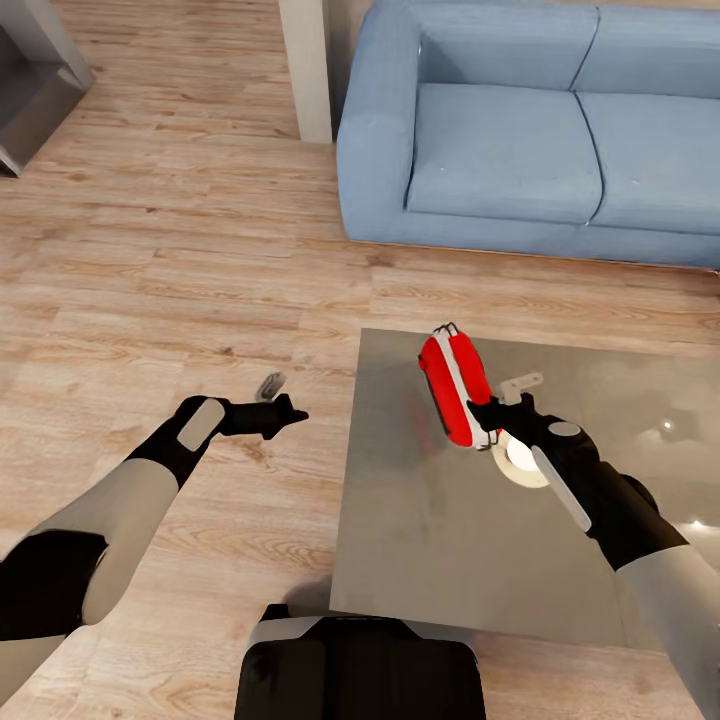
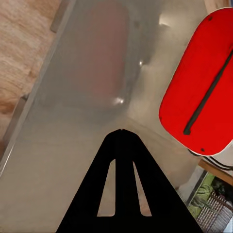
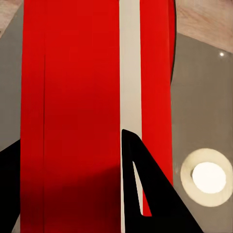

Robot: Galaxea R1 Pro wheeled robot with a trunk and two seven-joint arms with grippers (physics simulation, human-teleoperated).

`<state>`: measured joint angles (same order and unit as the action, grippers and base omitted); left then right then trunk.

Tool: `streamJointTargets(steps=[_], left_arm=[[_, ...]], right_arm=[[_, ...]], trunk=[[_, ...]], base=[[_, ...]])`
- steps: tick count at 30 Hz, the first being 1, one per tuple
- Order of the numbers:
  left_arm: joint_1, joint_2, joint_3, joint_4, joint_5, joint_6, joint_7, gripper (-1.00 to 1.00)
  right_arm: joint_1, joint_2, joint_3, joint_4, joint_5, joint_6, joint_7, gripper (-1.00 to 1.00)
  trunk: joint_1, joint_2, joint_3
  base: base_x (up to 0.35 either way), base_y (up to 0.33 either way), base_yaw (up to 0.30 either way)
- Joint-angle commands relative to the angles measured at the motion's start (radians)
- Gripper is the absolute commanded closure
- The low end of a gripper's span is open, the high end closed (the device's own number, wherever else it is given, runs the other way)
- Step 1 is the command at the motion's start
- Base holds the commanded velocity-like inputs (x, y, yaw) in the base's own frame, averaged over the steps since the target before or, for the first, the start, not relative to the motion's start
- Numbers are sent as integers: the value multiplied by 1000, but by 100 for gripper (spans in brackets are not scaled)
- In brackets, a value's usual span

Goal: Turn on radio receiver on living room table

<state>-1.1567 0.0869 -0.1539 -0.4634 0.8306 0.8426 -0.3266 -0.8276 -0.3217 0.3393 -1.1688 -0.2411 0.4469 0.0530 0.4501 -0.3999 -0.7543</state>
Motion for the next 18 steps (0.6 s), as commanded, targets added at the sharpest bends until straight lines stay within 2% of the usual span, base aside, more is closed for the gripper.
streamJointTargets(steps=[1,4,6,11,16,18], left_arm=[[0,0,0,1,-2,0,-2,100],[0,1,-1,0,-5,3,-4,100],[0,1,-1,0,-6,4,-6,100],[0,1,0,0,-6,5,-8,100],[0,1,1,0,-4,4,-9,100],[0,1,1,0,-3,4,-10,100]], right_arm=[[0,7,0,5,1,-1,-1,100],[-1,18,0,36,0,-3,-2,100],[-1,31,3,99,3,-42,-2,100],[-1,65,6,166,8,-84,-4,100],[-1,73,6,179,8,-98,-4,100],[-1,74,6,184,7,-128,-4,100]], trunk=[[0,0,0],[0,0,0],[0,0,0],[0,0,0],[0,0,0],[0,0,0]], base=[[0,0,0],[0,0,0],[0,0,0],[0,0,0],[0,0,0],[0,0,0]])
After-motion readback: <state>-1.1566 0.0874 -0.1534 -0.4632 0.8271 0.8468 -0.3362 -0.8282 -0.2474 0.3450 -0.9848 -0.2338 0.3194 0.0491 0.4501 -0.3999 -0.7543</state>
